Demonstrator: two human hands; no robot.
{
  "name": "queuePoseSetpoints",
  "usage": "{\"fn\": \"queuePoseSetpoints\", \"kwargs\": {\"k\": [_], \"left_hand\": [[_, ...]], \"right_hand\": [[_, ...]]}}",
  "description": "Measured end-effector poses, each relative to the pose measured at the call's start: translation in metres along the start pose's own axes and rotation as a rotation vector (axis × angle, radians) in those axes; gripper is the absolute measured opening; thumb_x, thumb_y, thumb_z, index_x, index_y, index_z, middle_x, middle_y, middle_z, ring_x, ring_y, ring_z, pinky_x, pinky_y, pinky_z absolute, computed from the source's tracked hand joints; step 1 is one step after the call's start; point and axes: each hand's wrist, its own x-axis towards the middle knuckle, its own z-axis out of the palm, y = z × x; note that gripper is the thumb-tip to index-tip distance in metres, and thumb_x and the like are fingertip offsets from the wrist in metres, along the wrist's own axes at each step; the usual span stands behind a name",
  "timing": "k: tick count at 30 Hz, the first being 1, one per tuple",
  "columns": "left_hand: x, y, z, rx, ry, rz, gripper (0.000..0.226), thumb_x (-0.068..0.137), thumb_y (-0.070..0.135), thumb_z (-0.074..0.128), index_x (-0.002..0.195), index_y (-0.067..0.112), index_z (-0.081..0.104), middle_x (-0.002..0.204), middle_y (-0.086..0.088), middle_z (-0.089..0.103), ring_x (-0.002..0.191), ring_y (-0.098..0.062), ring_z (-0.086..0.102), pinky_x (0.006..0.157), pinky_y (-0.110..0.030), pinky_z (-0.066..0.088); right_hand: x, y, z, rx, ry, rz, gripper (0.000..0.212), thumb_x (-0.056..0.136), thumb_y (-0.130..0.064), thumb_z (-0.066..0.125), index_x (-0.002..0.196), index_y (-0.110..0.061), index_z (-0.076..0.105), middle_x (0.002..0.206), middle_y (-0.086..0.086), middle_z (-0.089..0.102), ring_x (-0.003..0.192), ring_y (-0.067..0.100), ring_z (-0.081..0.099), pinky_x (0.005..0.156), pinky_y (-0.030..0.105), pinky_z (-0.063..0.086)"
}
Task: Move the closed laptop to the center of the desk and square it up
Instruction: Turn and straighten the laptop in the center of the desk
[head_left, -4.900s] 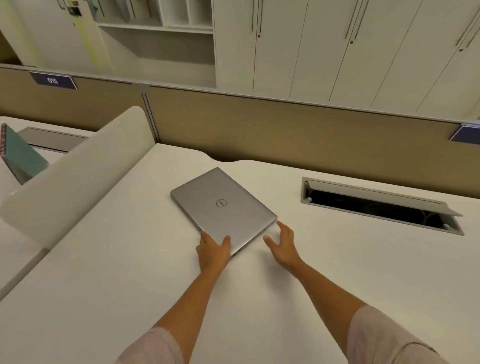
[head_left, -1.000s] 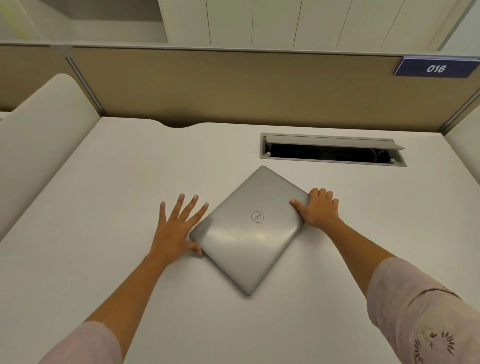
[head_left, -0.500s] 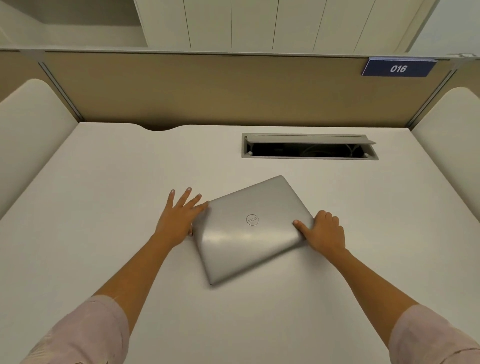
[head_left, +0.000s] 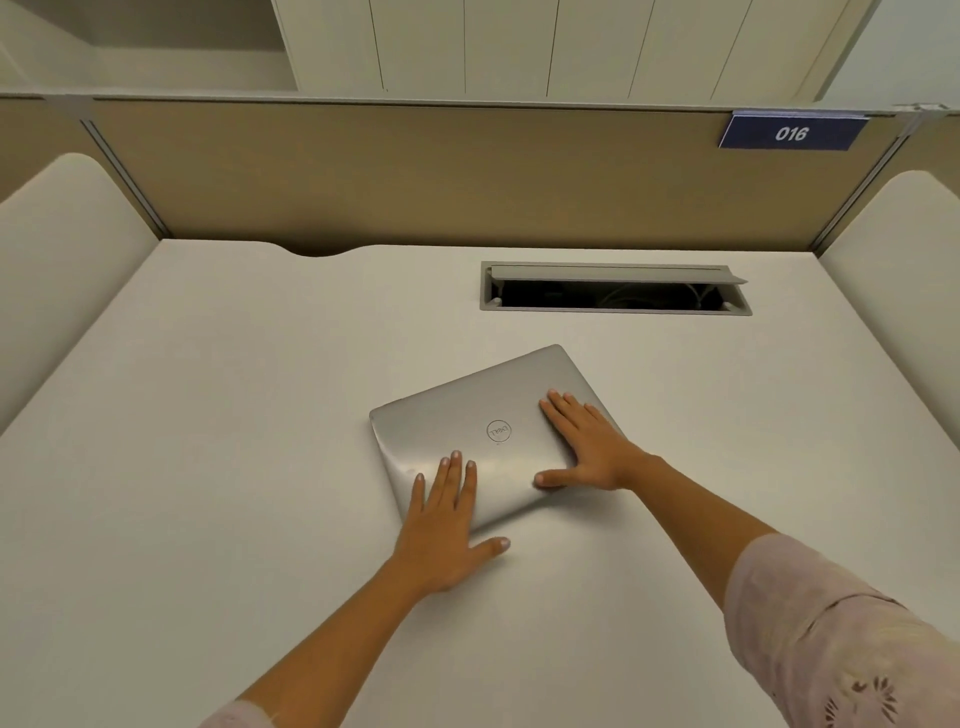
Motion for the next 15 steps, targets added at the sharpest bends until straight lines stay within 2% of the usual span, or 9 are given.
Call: {"fn": "queuePoseSetpoints", "kwargs": {"k": [3,6,8,15], "left_hand": [[-0.003,0.003,0.019,0.026,0.157,-0.027,0.097,0.085,0.075,0.016,0.154,0.012,-0.009,0.159,-0.007,-0.02,0.149,-0.026,-0.015,0.12,-0.052,-0.008],[-0.004,-0.001,0.021,0.051,0.27,0.002,0.078,0.093,0.059,0.024,0.153,0.008,0.023,0.161,-0.012,0.017,0.148,-0.03,0.018,0.12,-0.053,0.014],[-0.002,-0.009,0.021,0.089,0.281,0.071,0.071,0.096,0.053,0.029,0.149,0.006,0.032,0.157,-0.015,0.03,0.144,-0.031,0.031,0.118,-0.052,0.022],[0.008,-0.034,0.015,0.229,0.234,0.229,0.068,0.097,0.05,0.029,0.146,0.004,0.039,0.152,-0.02,0.039,0.14,-0.035,0.038,0.11,-0.054,0.036]], "right_hand": [[-0.007,0.006,0.007,-0.057,0.02,-0.037,0.121,0.07,-0.085,0.049,0.153,-0.025,-0.014,0.161,-0.006,-0.019,0.148,0.012,-0.021,0.12,0.035,-0.011],[-0.009,0.005,0.011,-0.097,0.048,-0.048,0.125,0.066,-0.09,0.043,0.153,-0.022,-0.015,0.162,-0.005,-0.018,0.148,0.013,-0.02,0.122,0.038,-0.008],[-0.01,0.002,0.013,-0.087,0.057,-0.038,0.126,0.065,-0.092,0.042,0.153,-0.021,-0.016,0.162,-0.005,-0.018,0.148,0.013,-0.02,0.122,0.04,-0.008],[-0.018,-0.01,0.019,-0.027,0.096,0.013,0.127,0.065,-0.09,0.043,0.152,-0.02,-0.016,0.162,-0.002,-0.018,0.148,0.015,-0.021,0.122,0.042,-0.009]]}}
